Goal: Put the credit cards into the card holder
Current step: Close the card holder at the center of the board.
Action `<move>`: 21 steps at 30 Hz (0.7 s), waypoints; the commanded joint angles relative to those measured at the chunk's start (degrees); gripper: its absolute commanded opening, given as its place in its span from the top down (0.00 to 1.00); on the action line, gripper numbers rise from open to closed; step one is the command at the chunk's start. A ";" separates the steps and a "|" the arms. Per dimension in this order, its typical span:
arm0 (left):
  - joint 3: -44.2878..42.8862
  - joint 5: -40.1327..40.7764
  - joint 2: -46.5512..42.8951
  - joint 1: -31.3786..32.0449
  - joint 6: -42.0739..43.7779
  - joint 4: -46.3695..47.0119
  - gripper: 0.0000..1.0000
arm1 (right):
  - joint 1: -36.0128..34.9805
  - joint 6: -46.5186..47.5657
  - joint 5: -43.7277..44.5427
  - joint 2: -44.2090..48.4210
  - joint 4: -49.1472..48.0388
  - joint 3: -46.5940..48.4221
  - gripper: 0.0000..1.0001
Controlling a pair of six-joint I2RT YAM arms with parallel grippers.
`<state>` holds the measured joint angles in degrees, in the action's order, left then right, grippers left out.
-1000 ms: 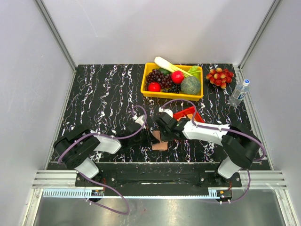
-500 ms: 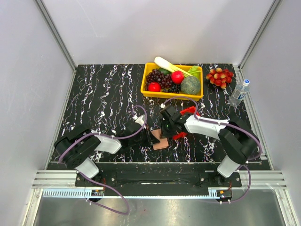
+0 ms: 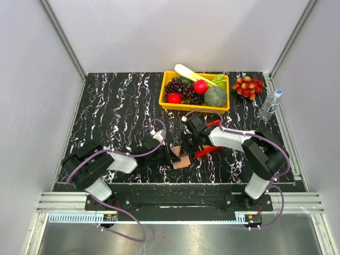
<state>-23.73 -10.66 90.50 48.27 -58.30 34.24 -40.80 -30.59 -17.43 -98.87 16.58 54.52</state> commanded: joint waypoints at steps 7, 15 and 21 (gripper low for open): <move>1.05 3.27 -5.07 0.07 2.84 -5.41 1.00 | 1.25 3.87 3.10 13.69 -2.08 -3.46 0.76; -0.44 3.36 -5.07 0.07 3.46 -7.08 1.00 | 1.24 1.59 9.70 17.05 -2.60 -7.14 0.87; -1.41 2.92 -4.63 0.07 3.99 -8.04 1.00 | 1.16 -0.87 6.45 10.99 -5.67 -8.91 0.98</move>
<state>-23.46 -9.26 86.35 48.27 -55.99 27.86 -39.90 -29.63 -11.05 -84.60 14.00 46.83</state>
